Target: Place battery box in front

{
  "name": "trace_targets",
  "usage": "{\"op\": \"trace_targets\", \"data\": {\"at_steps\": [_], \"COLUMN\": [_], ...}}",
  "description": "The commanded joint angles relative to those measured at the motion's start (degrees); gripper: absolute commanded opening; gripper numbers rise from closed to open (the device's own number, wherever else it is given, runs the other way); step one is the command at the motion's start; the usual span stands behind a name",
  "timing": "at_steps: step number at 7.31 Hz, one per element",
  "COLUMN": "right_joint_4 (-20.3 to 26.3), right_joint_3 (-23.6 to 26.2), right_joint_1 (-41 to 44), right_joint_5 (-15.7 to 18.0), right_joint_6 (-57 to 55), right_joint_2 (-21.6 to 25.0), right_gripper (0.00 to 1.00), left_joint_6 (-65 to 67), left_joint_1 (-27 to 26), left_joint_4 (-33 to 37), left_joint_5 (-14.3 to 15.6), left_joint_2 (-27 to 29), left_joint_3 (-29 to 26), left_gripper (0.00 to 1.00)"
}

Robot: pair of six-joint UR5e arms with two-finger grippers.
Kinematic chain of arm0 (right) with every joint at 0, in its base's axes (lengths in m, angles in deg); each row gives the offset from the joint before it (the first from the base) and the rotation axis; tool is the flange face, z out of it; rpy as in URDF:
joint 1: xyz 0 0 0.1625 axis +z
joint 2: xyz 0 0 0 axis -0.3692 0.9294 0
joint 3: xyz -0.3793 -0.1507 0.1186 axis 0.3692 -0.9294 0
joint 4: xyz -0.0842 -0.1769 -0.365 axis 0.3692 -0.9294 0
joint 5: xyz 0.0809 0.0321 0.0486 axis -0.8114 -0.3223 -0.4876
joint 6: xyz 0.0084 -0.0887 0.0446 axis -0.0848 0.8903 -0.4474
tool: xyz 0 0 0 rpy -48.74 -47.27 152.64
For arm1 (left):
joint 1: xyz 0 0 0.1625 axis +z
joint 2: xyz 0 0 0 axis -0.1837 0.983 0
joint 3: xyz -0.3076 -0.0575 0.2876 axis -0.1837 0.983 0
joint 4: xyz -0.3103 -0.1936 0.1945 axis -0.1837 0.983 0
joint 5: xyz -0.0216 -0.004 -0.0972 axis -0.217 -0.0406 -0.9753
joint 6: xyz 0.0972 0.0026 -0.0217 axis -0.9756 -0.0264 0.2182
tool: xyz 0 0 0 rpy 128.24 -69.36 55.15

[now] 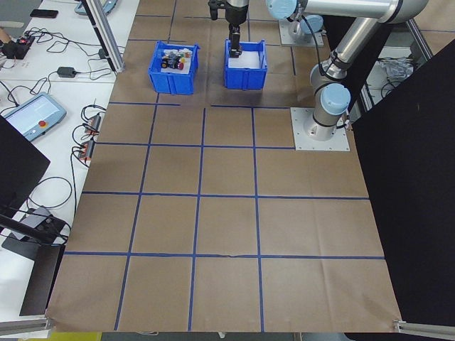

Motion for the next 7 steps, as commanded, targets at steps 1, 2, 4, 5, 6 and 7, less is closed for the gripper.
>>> {"op": "trace_targets", "data": {"at_steps": [1,2,4,5,6,7], "right_joint_4": [-1.1,-2.2,-2.0,-2.3,-4.3,-7.5], "right_joint_3": [-1.1,-4.8,-12.0,-13.6,-14.8,-15.7], "right_joint_1": [0.1,0.4,2.5,4.9,7.2,10.0], "right_joint_5": [-0.5,-0.7,-0.9,-0.9,-0.9,-0.6], "right_joint_6": [4.0,9.2,20.8,28.9,35.9,38.4], "right_joint_2": [-1.9,-4.8,-10.2,-12.0,-14.0,-16.0], "right_gripper": [1.00,1.00,1.00,1.00,1.00,1.00], "left_joint_6": [15.1,24.6,47.1,57.7,66.0,76.2], "left_joint_1": [-0.1,-0.1,-0.6,-0.6,-0.7,-0.9], "left_joint_4": [0.0,-0.7,-1.0,-0.9,-0.9,-0.9], "left_joint_5": [-0.7,-0.7,-1.0,-1.1,-4.0,-10.0], "left_joint_2": [-4.0,-8.1,-17.3,-22.2,-25.6,-27.6], "left_joint_3": [6.6,11.1,21.2,25.4,29.9,32.2], "left_gripper": [1.00,1.00,1.00,0.99,0.99,0.97]}}
